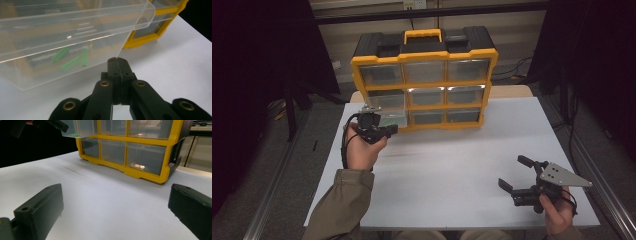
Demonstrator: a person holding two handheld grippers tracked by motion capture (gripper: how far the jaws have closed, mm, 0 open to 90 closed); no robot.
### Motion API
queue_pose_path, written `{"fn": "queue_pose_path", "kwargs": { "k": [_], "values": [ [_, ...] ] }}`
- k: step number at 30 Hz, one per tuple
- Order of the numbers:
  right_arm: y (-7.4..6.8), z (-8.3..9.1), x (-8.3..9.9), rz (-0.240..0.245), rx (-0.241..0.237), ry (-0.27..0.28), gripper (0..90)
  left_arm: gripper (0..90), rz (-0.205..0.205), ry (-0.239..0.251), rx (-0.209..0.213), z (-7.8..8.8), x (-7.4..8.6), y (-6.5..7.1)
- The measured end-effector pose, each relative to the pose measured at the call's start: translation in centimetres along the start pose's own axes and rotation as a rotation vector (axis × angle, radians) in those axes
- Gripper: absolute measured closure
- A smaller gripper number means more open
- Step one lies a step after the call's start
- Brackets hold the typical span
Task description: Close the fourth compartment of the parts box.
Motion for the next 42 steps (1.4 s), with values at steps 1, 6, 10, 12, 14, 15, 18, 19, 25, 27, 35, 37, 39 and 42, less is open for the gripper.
{"fn": "queue_pose_path", "kwargs": {
  "k": [1, 6, 10, 12, 14, 15, 18, 19, 25, 27, 35, 37, 39, 42],
  "values": [
    [0.0, 0.0, 0.0, 0.001, 0.0, 0.0, 0.0, 90.0, 0.005, 0.001, 0.0, 0.0, 0.0, 0.0],
    [0.0, 0.0, 0.0, 0.001, 0.002, -0.002, 0.0, 90.0, 0.0, 0.001, -0.016, 0.0, 0.1, -0.4],
    [0.0, 0.0, 0.0, 0.0, 0.001, 0.0, 0.0, 90.0, 0.005, 0.012, -0.029, 0.0, 0.0, -0.7],
    [0.0, 0.0, 0.0, 0.001, 0.003, -0.002, 0.0, 90.0, 0.007, 0.012, -0.038, 0.0, 0.0, -0.8],
    [0.0, 0.0, 0.0, 0.001, 0.002, -0.002, 0.0, 90.0, 0.013, 0.016, -0.052, 0.0, 0.0, -1.1],
    [0.0, 0.0, 0.0, 0.001, 0.002, -0.002, 0.0, 90.0, 0.012, 0.016, -0.051, 0.0, 0.0, -1.2],
    [0.0, 0.0, 0.0, 0.001, 0.002, -0.001, 0.0, 90.0, 0.024, 0.031, -0.065, 0.1, -0.2, -1.4],
    [0.0, 0.0, 0.0, 0.002, 0.002, -0.001, 0.0, 90.0, 0.023, 0.033, -0.069, 0.1, -0.3, -1.6],
    [0.0, 0.0, 0.0, 0.001, 0.001, -0.001, 0.0, 90.0, 0.031, 0.035, -0.082, 0.0, -0.3, -1.8],
    [0.0, 0.0, 0.0, 0.002, 0.002, -0.001, 0.0, 90.0, 0.034, 0.034, -0.087, 0.1, -0.3, -1.8],
    [0.0, 0.0, 0.0, 0.001, 0.0, -0.001, 0.0, 90.0, 0.048, 0.058, -0.099, 0.0, -0.8, -1.9],
    [-0.1, 0.0, 0.0, 0.005, -0.004, 0.001, 0.0, 90.0, 0.048, 0.057, -0.097, 0.0, -0.9, -1.9],
    [0.0, 0.0, 0.0, 0.005, -0.002, -0.002, 0.0, 90.0, 0.057, 0.059, -0.098, -0.1, -0.9, -1.9],
    [0.0, 0.0, 0.0, 0.008, -0.002, 0.002, 0.0, 90.0, 0.063, 0.099, -0.122, -0.1, -1.5, -2.5]
  ]
}}
Point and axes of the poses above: each handheld gripper's, and its own axes: z roughly backward along the jaws, x roughly out of its underside, y roughly to its right, the point moved 9 cm from there along -z, roughly forward along the jaws, and after that the axes turned 8 degrees about y, right-handed, at the moved point
